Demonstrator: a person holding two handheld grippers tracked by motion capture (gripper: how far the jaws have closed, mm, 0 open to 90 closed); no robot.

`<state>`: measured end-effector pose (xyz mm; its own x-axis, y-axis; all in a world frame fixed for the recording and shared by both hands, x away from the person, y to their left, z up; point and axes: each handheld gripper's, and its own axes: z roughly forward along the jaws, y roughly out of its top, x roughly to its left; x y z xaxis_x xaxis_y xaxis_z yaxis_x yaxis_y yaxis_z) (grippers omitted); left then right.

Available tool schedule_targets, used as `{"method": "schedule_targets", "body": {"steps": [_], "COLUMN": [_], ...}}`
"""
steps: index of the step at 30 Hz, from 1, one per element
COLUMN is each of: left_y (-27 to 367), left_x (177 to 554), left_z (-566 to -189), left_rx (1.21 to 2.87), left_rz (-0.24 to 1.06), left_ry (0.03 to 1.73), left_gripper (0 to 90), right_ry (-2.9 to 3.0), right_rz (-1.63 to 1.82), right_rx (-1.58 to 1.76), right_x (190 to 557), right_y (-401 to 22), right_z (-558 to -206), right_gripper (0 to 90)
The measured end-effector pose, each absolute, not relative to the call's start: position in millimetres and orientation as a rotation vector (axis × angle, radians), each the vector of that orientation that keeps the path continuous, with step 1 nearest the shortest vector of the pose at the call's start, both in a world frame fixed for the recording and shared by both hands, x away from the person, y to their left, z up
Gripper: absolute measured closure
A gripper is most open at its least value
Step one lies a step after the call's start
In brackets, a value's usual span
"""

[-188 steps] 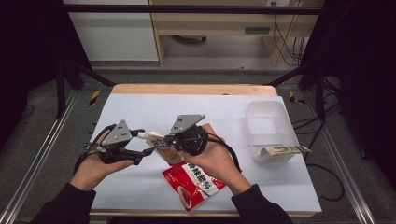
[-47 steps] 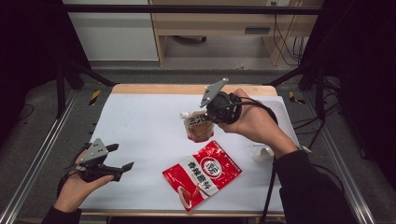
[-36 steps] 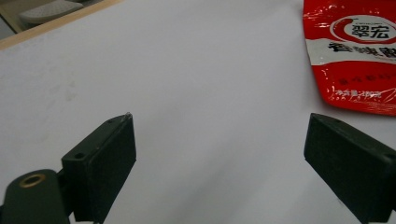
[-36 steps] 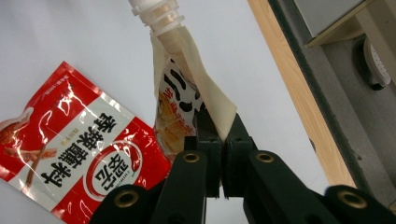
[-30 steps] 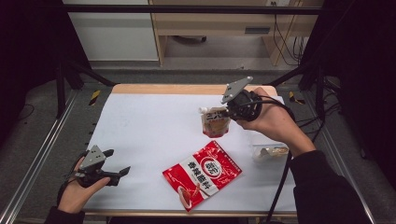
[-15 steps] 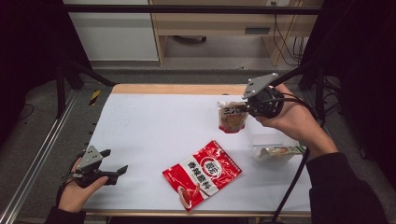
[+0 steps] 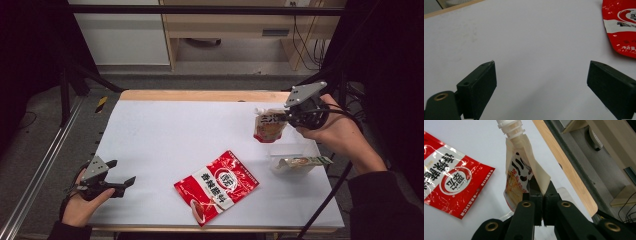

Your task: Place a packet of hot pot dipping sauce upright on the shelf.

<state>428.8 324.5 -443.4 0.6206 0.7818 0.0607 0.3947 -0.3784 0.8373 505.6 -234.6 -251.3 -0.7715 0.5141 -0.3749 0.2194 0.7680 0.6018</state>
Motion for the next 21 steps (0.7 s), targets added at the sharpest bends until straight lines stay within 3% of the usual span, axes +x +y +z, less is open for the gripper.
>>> {"method": "schedule_targets", "body": {"steps": [21], "left_y": [324.3], "left_x": [429.6], "left_z": [-444.7], "left_rx": [2.012], "left_rz": [0.577], "left_ry": [0.921], "left_gripper": [8.8], "right_ry": [2.428], "right_rz": [0.718], "right_rx": [0.626], "right_x": [500.7], "right_y": [-276.3], "right_z": [-274.4], "right_gripper": [88.7]}}
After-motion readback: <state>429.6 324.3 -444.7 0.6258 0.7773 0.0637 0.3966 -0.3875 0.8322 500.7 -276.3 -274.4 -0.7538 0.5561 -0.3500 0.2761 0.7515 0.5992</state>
